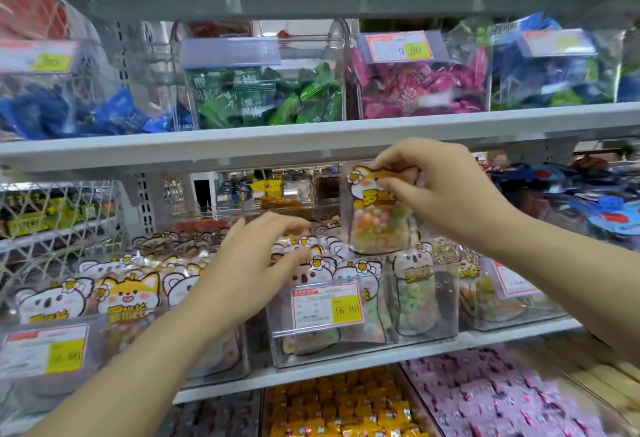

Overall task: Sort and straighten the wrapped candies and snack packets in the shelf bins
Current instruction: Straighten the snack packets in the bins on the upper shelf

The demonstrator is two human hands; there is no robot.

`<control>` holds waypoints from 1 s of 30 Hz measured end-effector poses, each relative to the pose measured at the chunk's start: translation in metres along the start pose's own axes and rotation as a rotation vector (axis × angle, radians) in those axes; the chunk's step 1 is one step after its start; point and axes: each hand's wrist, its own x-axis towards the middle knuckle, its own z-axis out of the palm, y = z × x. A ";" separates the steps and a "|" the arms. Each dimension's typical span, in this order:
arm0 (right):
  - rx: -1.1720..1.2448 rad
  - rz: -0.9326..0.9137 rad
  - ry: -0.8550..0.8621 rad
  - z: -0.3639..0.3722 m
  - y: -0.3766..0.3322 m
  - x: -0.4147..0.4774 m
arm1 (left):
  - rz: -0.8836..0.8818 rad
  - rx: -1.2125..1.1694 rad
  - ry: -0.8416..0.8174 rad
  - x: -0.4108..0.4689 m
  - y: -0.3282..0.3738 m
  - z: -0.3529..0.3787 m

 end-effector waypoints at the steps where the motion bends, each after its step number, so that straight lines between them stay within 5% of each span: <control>1: 0.038 -0.025 0.022 0.001 -0.008 0.002 | -0.007 -0.061 0.044 0.000 0.001 -0.005; 8: 0.208 -0.112 0.030 0.027 -0.069 0.017 | -0.148 -0.457 0.071 -0.011 0.003 -0.055; 21: 0.236 0.028 -0.253 0.102 -0.127 0.030 | -0.287 -0.223 0.284 -0.063 -0.057 -0.105; 26: 0.297 0.025 -0.230 0.122 -0.134 0.039 | -0.325 -0.239 0.317 -0.070 -0.076 -0.109; 30: 0.237 0.027 -0.406 0.127 -0.123 0.034 | -0.379 -0.229 0.379 -0.075 -0.089 -0.109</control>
